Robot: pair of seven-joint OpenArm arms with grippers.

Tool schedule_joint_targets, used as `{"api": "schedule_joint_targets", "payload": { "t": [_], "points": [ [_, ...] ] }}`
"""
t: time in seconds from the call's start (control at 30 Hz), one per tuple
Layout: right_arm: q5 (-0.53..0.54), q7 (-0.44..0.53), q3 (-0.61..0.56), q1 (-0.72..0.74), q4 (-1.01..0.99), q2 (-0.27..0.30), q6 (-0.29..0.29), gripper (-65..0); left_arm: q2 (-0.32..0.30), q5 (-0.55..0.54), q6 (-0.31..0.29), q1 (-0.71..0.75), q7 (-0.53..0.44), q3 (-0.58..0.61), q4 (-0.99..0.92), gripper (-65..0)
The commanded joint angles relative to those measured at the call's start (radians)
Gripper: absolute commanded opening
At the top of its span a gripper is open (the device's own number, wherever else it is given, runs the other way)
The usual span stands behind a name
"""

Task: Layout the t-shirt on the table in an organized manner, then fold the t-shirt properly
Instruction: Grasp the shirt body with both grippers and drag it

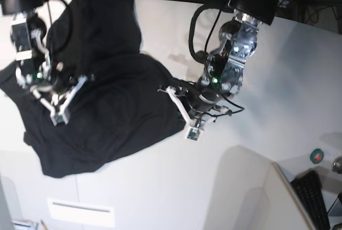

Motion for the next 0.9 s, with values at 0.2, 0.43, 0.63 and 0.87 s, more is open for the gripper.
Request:
{"api": "schedule_joint_targets", "payload": {
  "t": [0.2,0.43,0.63,0.87],
  "points": [
    [0.0,0.033,-0.001,-0.116,0.118,-0.049,-0.004,-65.0,-0.023,-0.275,-0.036,-0.09,-0.022,-0.167,-0.128,-42.1],
    [0.0,0.033,-0.002,-0.167,0.118,-0.056,-0.004,-65.0,-0.033,-0.405,-0.102,-0.228,-0.04,-0.179,-0.344,-20.4],
    [0.0,0.033,-0.002,-0.183,0.118,-0.056,-0.004,-65.0,0.002,-0.405,-0.105,-0.372,-0.175,-0.118,-0.644,-21.1],
    [0.0,0.033,-0.002,-0.183,0.108,-0.056,-0.004,-65.0,0.022,-0.412,-0.105,-0.406,-0.221,0.102,-0.719,-23.4]
  ]
}}
